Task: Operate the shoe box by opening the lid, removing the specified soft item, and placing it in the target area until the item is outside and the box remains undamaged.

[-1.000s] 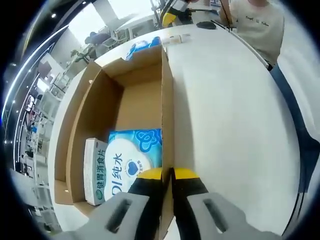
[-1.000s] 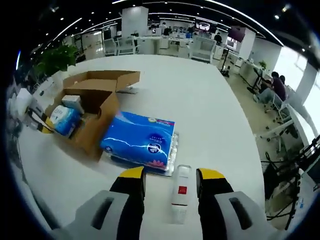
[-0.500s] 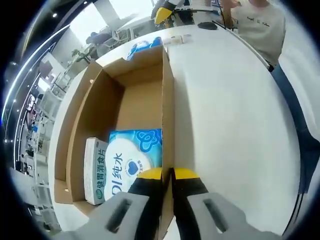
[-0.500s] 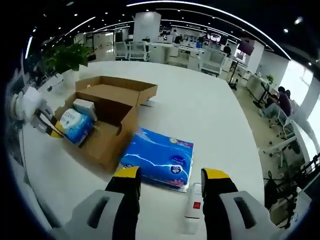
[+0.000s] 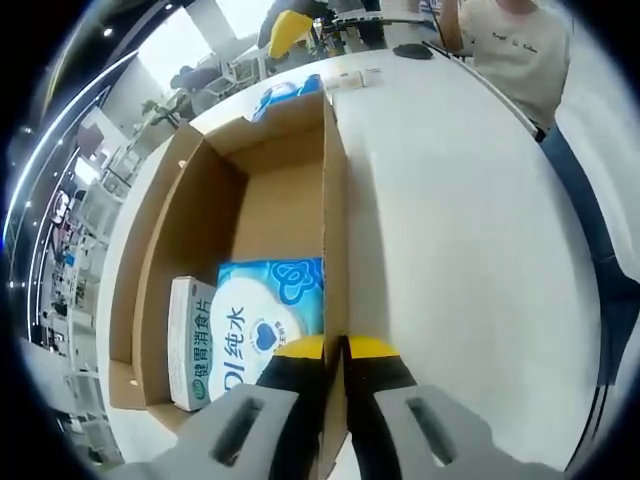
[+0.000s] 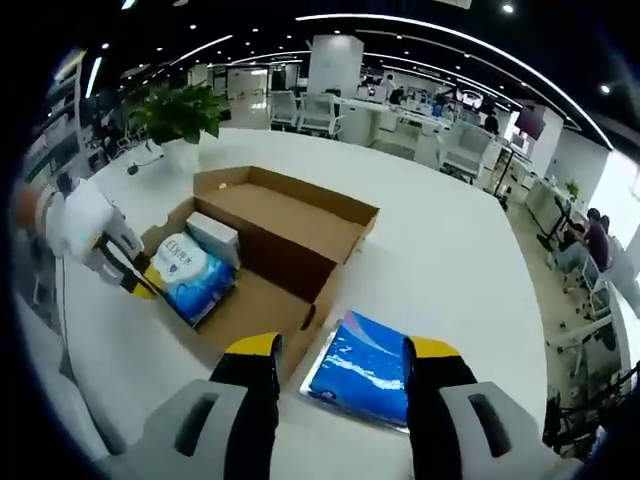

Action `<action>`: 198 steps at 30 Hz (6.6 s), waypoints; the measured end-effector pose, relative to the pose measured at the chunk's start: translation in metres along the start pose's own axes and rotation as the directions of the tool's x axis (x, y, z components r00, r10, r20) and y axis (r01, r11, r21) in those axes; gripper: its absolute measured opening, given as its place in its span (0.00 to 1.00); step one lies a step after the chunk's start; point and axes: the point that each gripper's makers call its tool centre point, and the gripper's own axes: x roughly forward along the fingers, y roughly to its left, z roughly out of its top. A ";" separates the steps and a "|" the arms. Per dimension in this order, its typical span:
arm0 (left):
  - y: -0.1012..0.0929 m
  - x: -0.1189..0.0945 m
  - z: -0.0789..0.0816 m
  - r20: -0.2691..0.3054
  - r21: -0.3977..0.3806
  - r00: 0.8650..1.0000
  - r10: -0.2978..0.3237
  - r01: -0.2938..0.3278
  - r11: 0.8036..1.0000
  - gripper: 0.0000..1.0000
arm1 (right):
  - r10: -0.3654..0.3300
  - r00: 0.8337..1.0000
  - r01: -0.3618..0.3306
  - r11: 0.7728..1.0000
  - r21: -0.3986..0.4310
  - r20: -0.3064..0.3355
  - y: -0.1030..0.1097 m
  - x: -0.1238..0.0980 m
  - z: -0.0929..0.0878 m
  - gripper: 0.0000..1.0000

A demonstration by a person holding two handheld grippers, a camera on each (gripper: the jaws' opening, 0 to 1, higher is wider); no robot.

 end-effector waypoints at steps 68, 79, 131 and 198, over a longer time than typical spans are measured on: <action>0.000 0.000 0.000 0.004 -0.007 1.000 0.010 -0.010 1.000 0.05 | 0.199 0.979 -0.182 0.944 -0.275 0.035 0.111 0.062 0.089 0.49; 0.000 0.000 0.000 0.007 -0.007 1.000 0.010 -0.010 1.000 0.05 | 0.212 0.977 -0.197 0.938 -0.286 0.019 0.118 0.073 0.085 0.48; 0.000 0.000 0.001 0.018 -0.009 1.000 0.006 -0.006 1.000 0.05 | 0.321 0.945 -0.326 0.894 -0.306 -0.069 0.145 0.128 0.064 0.39; 0.000 0.000 0.001 0.017 -0.011 1.000 0.002 -0.002 1.000 0.05 | 0.328 0.930 -0.367 0.809 -0.460 -0.165 0.167 0.164 0.066 0.22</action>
